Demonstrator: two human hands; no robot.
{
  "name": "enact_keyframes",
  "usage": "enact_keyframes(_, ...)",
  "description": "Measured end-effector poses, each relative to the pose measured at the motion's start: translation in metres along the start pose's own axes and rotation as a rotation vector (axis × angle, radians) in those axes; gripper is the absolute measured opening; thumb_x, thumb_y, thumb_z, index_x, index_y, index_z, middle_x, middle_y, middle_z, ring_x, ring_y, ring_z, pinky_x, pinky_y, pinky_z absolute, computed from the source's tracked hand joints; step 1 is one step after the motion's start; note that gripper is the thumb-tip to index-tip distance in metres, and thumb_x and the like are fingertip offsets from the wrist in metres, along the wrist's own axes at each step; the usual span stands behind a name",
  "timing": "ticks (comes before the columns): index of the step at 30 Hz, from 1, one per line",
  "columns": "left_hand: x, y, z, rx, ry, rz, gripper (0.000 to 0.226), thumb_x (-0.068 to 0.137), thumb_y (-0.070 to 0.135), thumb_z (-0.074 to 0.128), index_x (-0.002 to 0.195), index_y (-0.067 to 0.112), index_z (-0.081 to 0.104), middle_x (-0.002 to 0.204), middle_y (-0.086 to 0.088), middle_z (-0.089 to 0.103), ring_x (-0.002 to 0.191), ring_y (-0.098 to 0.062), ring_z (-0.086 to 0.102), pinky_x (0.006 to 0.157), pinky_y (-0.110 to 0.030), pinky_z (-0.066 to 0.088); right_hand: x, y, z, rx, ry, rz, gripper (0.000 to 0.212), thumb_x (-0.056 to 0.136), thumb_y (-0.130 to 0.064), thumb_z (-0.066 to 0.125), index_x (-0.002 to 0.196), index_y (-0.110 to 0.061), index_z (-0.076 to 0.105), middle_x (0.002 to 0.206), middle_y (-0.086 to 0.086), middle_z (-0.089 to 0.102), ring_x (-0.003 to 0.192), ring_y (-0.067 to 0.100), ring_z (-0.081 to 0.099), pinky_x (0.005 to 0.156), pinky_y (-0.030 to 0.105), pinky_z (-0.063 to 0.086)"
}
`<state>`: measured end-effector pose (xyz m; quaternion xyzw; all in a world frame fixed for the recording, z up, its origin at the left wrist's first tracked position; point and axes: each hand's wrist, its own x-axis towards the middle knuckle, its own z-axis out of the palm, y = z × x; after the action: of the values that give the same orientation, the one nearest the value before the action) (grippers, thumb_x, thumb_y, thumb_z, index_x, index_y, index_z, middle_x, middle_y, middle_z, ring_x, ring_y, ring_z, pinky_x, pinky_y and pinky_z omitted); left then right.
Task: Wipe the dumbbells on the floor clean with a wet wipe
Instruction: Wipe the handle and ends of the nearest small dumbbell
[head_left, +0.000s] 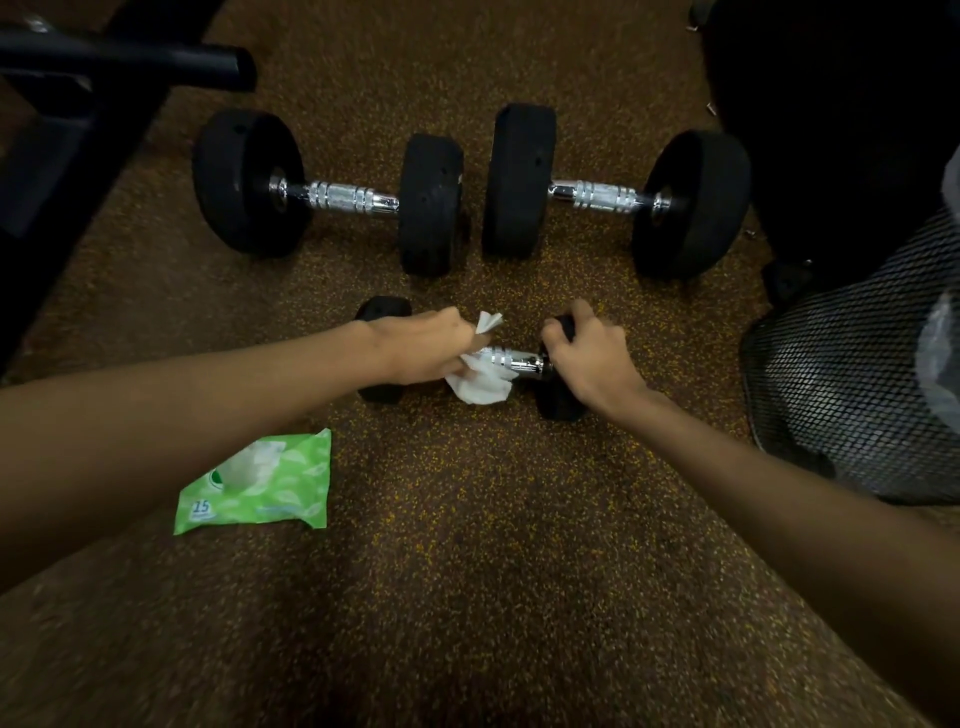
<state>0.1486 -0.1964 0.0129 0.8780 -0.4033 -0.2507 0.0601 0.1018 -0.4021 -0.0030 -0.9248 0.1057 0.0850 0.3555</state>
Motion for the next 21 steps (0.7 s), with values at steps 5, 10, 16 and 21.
enact_keyframes(5,-0.002,0.002,-0.017,-0.216,0.188,-0.119,0.082,0.092,0.010,0.053,0.149,0.037,0.002,0.092,-0.008,0.061,0.065,-0.025,0.062,0.061,-0.040,0.055,0.002,0.001,0.000,-0.005,0.000,0.009,0.034,0.094,-0.039,0.043,0.111,-0.010,0.050,0.107,0.022,0.059,0.097,0.035,0.055,0.077,0.030,0.036)
enact_keyframes(10,0.009,0.006,-0.027,-0.119,0.389,-0.322,0.038,0.090,-0.001,0.049,0.127,0.006,0.050,0.103,-0.015,0.061,0.078,-0.022,0.056,0.061,-0.030,0.044,0.001,-0.001,-0.001,-0.011,-0.011,0.011,0.035,0.095,-0.038,0.041,0.111,-0.009,0.049,0.106,0.022,0.058,0.095,0.033,0.053,0.075,0.030,0.033)
enact_keyframes(16,0.014,0.015,-0.004,-0.163,-0.062,-0.265,0.021,0.094,0.011,0.044,0.110,0.012,0.057,0.083,-0.001,0.052,0.076,-0.020,0.058,0.065,-0.032,0.044,0.002,0.000,0.000,-0.021,0.001,-0.010,0.035,0.093,-0.041,0.041,0.108,-0.011,0.049,0.103,0.022,0.059,0.091,0.035,0.058,0.076,0.039,0.048)
enact_keyframes(21,-0.005,0.015,0.007,-0.173,0.107,-0.057,0.038,0.092,0.004,0.041,0.122,0.026,0.052,0.100,0.000,0.058,0.085,-0.017,0.057,0.074,-0.037,0.050,0.000,-0.001,0.001,-0.042,0.008,0.001,0.036,0.093,-0.043,0.040,0.111,-0.013,0.049,0.104,0.020,0.059,0.089,0.032,0.058,0.077,0.039,0.049)
